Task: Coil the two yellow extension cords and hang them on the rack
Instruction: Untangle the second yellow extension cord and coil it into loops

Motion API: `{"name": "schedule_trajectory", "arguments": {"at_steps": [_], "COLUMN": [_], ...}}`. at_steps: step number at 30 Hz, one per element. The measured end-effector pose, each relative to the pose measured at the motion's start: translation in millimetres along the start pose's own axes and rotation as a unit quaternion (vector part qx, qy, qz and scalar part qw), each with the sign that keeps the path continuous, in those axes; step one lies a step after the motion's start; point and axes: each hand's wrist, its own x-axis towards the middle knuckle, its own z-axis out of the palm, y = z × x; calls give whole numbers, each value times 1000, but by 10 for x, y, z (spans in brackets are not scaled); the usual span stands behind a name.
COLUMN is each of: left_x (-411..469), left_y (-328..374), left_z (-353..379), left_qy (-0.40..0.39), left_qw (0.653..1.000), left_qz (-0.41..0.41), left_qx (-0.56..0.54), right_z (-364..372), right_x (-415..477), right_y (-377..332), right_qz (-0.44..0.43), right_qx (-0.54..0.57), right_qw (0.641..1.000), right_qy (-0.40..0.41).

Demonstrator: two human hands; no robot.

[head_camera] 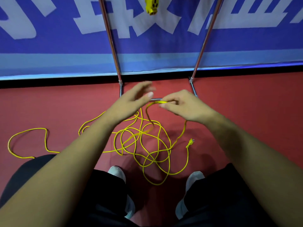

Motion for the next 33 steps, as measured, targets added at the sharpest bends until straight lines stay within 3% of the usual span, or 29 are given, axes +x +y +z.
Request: {"name": "schedule_trajectory", "arguments": {"at_steps": [2, 4, 7, 10, 12, 15, 17, 20, 22, 24, 26, 30, 33], "left_x": [-28, -35, -8, 37, 67, 81, 73, 28, -7, -36, -17, 58, 84], "left_y": [11, 6, 11, -8, -68, -235, -238, -72, -25, -9, 13, 52, -19], "left_z": [99, 114, -1, -144, -181, -241, -241, -57, 116, 220, 200, -64, -268], "left_qy": [-68, -64, 53, 163, 206, 226, 208, 73, -40, -86, -51, 135, 217], "left_qw": [998, 998, 996, 972, 968, 963, 966, 995, 998, 996, 998, 970, 955], "left_qz": [1, 6, 22, -4, -48, -123, -78, 10, 10, -3, 5, -10, -64], "left_qx": [-2, -8, -62, -168, -136, 74, 136, 70, 51, 12, -49, -204, -191], "right_z": [34, 27, -15, -55, -78, -129, -140, -62, -47, -81, -95, -76, -117], "right_x": [28, 34, -5, -100, -117, -59, -26, -22, -8, -1, -9, -76, -125], "right_y": [-54, 43, 433, 966, 1111, 901, 580, 181, 44, 34, 175, 843, 1123], "right_qz": [-6, 11, 67, 195, 244, 194, 119, 39, 8, 1, 20, 157, 259], "right_qx": [29, 53, -13, -108, -78, 25, 46, 31, 45, 75, 64, -77, -79], "right_qw": [999, 999, 996, 970, 964, 980, 991, 999, 999, 996, 998, 977, 957], "right_qy": [16, -3, -60, -100, -77, 26, 29, -4, 22, 37, 3, -124, -103]}}
